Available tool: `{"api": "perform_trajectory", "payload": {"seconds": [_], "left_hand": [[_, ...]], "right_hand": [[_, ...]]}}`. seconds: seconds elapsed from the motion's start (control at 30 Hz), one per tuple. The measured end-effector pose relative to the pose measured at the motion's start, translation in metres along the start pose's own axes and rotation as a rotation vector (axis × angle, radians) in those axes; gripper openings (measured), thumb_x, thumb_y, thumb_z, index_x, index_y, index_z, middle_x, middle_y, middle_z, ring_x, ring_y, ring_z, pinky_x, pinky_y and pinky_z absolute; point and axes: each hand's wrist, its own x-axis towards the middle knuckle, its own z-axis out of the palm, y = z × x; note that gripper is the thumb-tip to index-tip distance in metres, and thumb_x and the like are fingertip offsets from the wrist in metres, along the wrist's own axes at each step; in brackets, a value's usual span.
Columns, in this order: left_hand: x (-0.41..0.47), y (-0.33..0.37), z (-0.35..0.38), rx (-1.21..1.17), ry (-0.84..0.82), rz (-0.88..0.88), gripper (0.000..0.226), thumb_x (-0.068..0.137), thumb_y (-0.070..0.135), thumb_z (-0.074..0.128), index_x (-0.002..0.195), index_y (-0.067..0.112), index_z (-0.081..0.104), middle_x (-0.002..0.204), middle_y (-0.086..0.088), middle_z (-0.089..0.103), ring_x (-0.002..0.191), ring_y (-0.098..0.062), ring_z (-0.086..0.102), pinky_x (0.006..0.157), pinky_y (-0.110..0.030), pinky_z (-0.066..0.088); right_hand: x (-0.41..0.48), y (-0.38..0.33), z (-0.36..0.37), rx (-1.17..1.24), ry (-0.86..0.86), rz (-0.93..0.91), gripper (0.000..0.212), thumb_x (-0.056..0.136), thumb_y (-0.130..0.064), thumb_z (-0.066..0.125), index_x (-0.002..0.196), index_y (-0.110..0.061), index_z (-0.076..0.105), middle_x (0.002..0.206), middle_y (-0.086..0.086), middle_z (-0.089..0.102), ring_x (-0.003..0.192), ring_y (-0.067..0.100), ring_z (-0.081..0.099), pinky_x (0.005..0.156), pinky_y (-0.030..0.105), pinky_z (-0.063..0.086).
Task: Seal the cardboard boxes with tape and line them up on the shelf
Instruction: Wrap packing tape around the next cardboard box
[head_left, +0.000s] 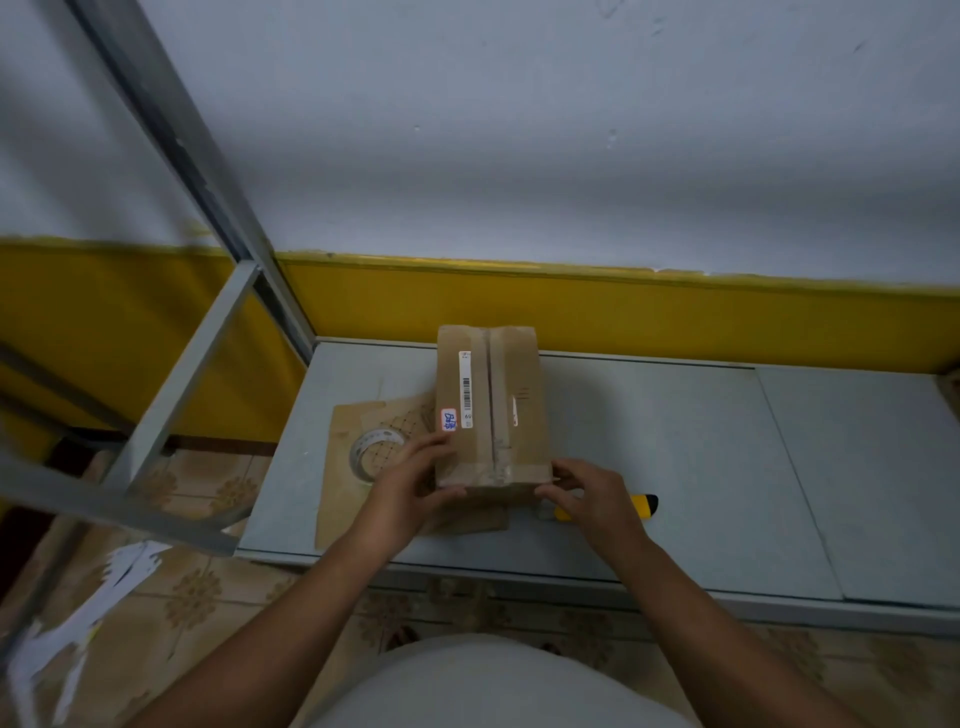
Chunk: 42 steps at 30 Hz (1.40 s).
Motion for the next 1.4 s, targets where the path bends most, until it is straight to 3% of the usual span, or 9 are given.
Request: {"api": "perform_trajectory", "payload": {"seconds": [0.23, 0.37, 0.53, 0.7, 0.83, 0.93, 1.07, 1.27, 1.4], "left_hand": [[-0.005, -0.004, -0.01, 0.095, -0.024, 0.089, 0.059, 0.091, 0.025, 0.082, 0.145, 0.031, 0.059, 0.155, 0.023, 0.042, 0.143, 0.005, 0.04, 0.117, -0.026, 0.044], [-0.009, -0.002, -0.008, 0.042, 0.044, -0.027, 0.066, 0.09, 0.028, 0.082, 0.146, 0.039, 0.049, 0.144, 0.025, 0.049, 0.135, 0.005, 0.046, 0.11, -0.035, 0.053], [-0.006, 0.01, -0.002, -0.08, 0.05, -0.135, 0.086, 0.085, 0.019, 0.088, 0.151, 0.038, 0.035, 0.138, 0.033, 0.047, 0.129, 0.021, 0.045, 0.108, -0.021, 0.051], [0.004, 0.024, 0.016, -0.091, 0.122, -0.121, 0.098, 0.073, 0.052, 0.093, 0.152, 0.038, 0.037, 0.142, 0.019, 0.053, 0.128, 0.003, 0.054, 0.102, -0.023, 0.053], [0.01, 0.014, 0.021, -0.014, 0.163, -0.148, 0.097, 0.069, 0.07, 0.087, 0.148, 0.041, 0.039, 0.142, 0.013, 0.05, 0.126, -0.009, 0.056, 0.1, -0.04, 0.059], [0.01, 0.006, 0.017, 0.062, 0.13, -0.131, 0.097, 0.068, 0.064, 0.09, 0.148, 0.039, 0.04, 0.143, 0.01, 0.046, 0.128, -0.014, 0.054, 0.102, -0.044, 0.057], [0.01, 0.004, 0.013, 0.117, 0.134, -0.104, 0.095, 0.07, 0.051, 0.093, 0.149, 0.037, 0.043, 0.143, 0.009, 0.049, 0.127, -0.007, 0.048, 0.106, -0.035, 0.052], [0.005, 0.004, 0.015, 0.101, 0.119, -0.111, 0.081, 0.078, 0.048, 0.09, 0.145, 0.039, 0.046, 0.136, 0.013, 0.049, 0.124, -0.008, 0.053, 0.101, -0.03, 0.054], [-0.001, 0.007, 0.006, -0.019, 0.13, -0.172, 0.067, 0.081, 0.026, 0.091, 0.135, 0.036, 0.053, 0.125, 0.028, 0.06, 0.117, 0.014, 0.059, 0.096, -0.013, 0.053]], "right_hand": [[-0.011, 0.007, 0.006, -0.064, 0.085, -0.12, 0.041, 0.09, -0.017, 0.079, 0.13, -0.016, 0.069, 0.113, -0.006, 0.072, 0.1, -0.005, 0.066, 0.09, 0.012, 0.051], [-0.011, 0.003, 0.006, -0.042, 0.109, -0.11, 0.041, 0.091, -0.014, 0.077, 0.131, -0.018, 0.068, 0.117, -0.005, 0.072, 0.103, 0.0, 0.067, 0.094, 0.022, 0.056], [-0.011, -0.007, 0.005, 0.053, 0.052, -0.033, 0.052, 0.089, -0.021, 0.08, 0.138, -0.026, 0.06, 0.126, -0.009, 0.067, 0.112, -0.004, 0.063, 0.098, 0.022, 0.055], [-0.002, -0.019, 0.022, -0.011, 0.084, 0.118, 0.079, 0.073, -0.066, 0.081, 0.136, -0.027, 0.055, 0.125, -0.013, 0.059, 0.11, 0.002, 0.061, 0.09, 0.022, 0.057], [0.004, -0.02, 0.031, -0.061, 0.126, 0.152, 0.074, 0.074, -0.067, 0.08, 0.131, -0.026, 0.055, 0.122, -0.01, 0.06, 0.106, 0.006, 0.062, 0.086, 0.022, 0.057], [0.003, -0.014, 0.03, -0.117, 0.115, 0.139, 0.075, 0.075, -0.066, 0.079, 0.132, -0.024, 0.057, 0.121, -0.007, 0.061, 0.104, 0.009, 0.063, 0.085, 0.026, 0.059], [-0.001, -0.007, 0.029, -0.139, 0.127, 0.116, 0.079, 0.073, -0.073, 0.075, 0.133, -0.025, 0.058, 0.12, -0.009, 0.06, 0.1, 0.007, 0.063, 0.083, 0.029, 0.061], [-0.001, -0.016, 0.034, -0.094, 0.164, 0.162, 0.064, 0.078, -0.055, 0.083, 0.129, -0.025, 0.06, 0.117, -0.011, 0.061, 0.099, 0.006, 0.062, 0.082, 0.024, 0.058], [-0.003, -0.011, 0.026, 0.009, 0.143, 0.126, 0.055, 0.083, -0.041, 0.084, 0.132, -0.024, 0.065, 0.118, -0.014, 0.065, 0.102, 0.001, 0.064, 0.086, 0.012, 0.053]]}}
